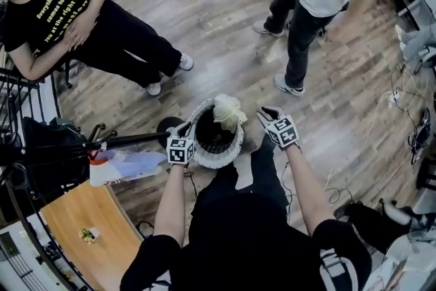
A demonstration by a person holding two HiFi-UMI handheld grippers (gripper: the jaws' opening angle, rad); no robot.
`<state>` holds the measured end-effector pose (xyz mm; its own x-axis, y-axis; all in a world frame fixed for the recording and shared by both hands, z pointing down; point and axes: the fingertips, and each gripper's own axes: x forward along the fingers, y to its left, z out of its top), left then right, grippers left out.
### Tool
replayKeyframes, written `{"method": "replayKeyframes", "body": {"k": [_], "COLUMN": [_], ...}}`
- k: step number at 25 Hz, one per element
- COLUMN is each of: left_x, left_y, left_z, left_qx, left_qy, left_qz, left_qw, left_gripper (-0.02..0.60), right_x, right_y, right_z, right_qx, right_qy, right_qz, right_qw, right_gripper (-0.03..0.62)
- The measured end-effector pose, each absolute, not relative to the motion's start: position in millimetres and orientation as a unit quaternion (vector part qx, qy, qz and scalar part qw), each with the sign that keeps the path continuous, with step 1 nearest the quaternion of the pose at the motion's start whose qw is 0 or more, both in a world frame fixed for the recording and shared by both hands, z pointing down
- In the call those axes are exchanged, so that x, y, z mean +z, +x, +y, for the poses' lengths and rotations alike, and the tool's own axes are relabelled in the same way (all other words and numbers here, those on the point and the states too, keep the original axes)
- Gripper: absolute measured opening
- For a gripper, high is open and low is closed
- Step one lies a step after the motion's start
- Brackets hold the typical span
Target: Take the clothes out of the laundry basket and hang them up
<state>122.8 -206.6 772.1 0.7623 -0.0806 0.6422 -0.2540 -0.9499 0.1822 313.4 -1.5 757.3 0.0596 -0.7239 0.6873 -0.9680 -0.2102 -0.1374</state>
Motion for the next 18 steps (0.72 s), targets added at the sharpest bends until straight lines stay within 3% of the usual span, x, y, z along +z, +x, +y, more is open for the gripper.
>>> {"method": "replayKeyframes", "body": {"k": [18], "left_x": [848], "left_y": [160], "left_z": [-164], "left_qx": [0.374], "left_qy": [0.909], "left_qz": [-0.115], "left_qw": [0.146], "left_gripper": [0.059], "right_x": [855], "right_y": [346], "right_z": [-18], "right_qx": [0.350], "right_qy": [0.593], "right_qz": [-0.680], "right_qw": [0.253], "right_gripper": [0.107]}}
